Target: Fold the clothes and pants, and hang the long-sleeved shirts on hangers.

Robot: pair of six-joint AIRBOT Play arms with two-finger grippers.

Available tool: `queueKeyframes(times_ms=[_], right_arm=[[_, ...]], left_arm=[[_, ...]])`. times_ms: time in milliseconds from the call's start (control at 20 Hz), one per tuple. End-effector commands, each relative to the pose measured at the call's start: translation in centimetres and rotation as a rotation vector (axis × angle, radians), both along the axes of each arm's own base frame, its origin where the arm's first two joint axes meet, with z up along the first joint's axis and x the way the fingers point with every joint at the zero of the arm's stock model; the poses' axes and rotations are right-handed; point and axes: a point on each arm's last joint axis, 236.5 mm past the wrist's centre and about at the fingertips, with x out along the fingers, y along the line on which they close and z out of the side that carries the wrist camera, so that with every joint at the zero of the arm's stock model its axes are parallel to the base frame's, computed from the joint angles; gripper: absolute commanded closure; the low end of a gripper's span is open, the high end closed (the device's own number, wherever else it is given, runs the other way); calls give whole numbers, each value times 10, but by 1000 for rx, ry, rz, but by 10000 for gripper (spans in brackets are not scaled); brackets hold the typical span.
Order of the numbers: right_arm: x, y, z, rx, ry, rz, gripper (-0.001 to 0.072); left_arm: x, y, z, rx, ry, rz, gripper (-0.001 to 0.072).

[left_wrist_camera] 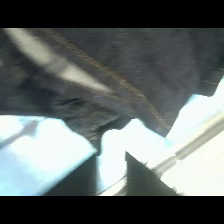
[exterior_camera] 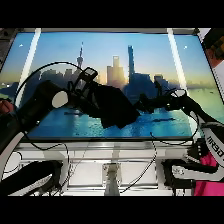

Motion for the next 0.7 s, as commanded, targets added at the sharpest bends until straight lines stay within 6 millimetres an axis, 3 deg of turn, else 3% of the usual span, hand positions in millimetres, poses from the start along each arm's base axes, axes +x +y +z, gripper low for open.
queueKeyframes(times_ms=[0,200,300,350,450,650], right_arm=[[-25,-2,-1,-18,-4,49,697],[-68,-2,-13,34,18,-119,697],[-70,-14,-26,37,37,-289,694],[-71,-22,-36,30,86,-375,666],[-67,-24,-39,28,101,-403,389],[-54,-15,-30,25,53,-348,375]], left_arm=[[17,31,6,74,-62,80,695],[31,64,1,53,-31,167,696],[35,57,3,-96,18,177,696],[37,50,8,-183,39,185,696],[41,43,19,-309,63,198,695],[41,42,21,-328,64,195,695]])
